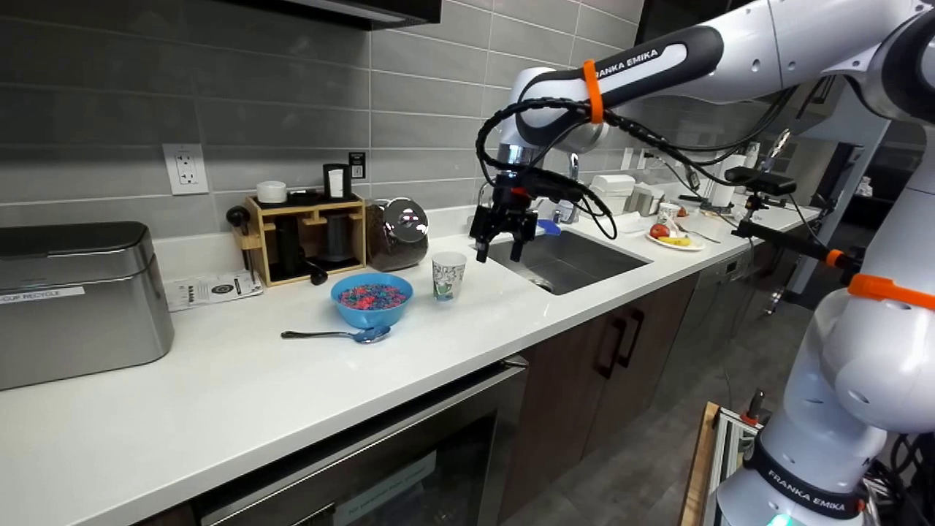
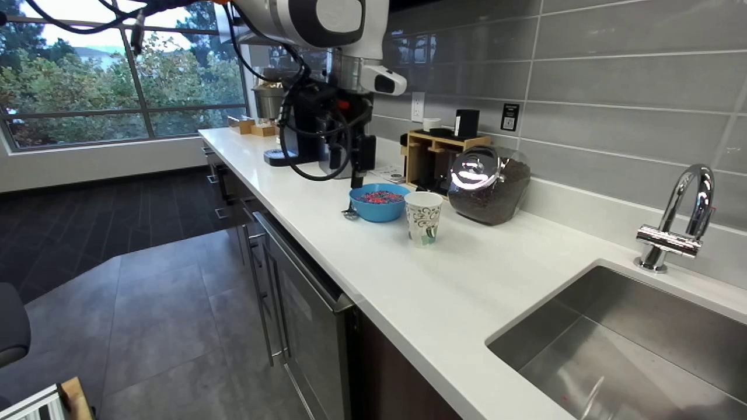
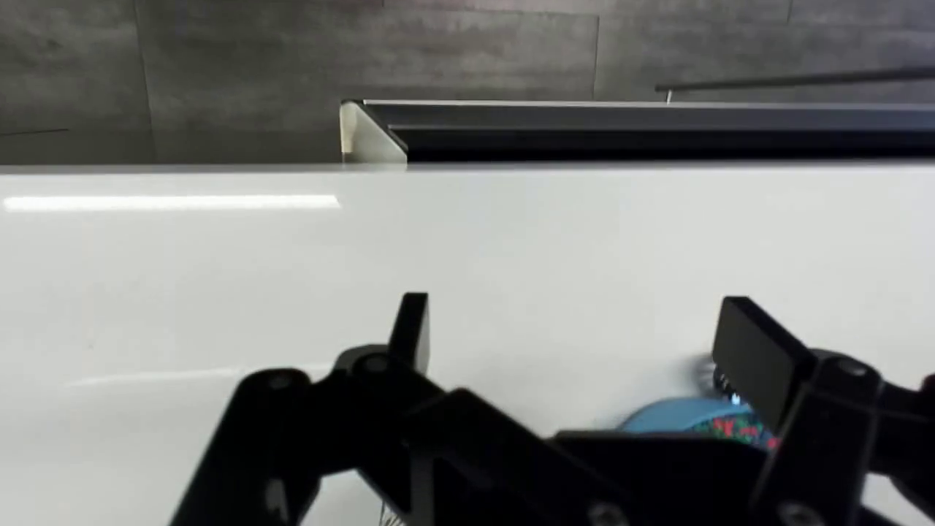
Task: Move the coffee cup to the left then move the fork to the right.
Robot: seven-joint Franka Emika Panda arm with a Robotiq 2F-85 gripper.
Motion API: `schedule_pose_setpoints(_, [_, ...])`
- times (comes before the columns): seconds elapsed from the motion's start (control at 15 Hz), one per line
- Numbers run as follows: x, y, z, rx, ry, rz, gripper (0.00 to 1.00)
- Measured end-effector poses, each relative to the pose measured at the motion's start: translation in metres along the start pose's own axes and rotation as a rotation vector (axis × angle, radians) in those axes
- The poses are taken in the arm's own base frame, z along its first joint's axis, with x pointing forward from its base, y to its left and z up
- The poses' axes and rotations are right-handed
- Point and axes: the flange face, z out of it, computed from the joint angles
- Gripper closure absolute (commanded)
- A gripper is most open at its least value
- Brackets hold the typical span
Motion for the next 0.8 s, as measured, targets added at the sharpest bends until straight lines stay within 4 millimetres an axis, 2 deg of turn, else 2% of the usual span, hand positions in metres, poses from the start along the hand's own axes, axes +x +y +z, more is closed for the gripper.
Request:
schedule_pose_setpoints(0.33, [0.043, 0.025, 0.003, 0.042, 0.185, 0.221, 0.0])
schedule_pose_setpoints(0.8, [0.082, 0.037, 0.031, 0.043, 0.439, 0.508, 0.0])
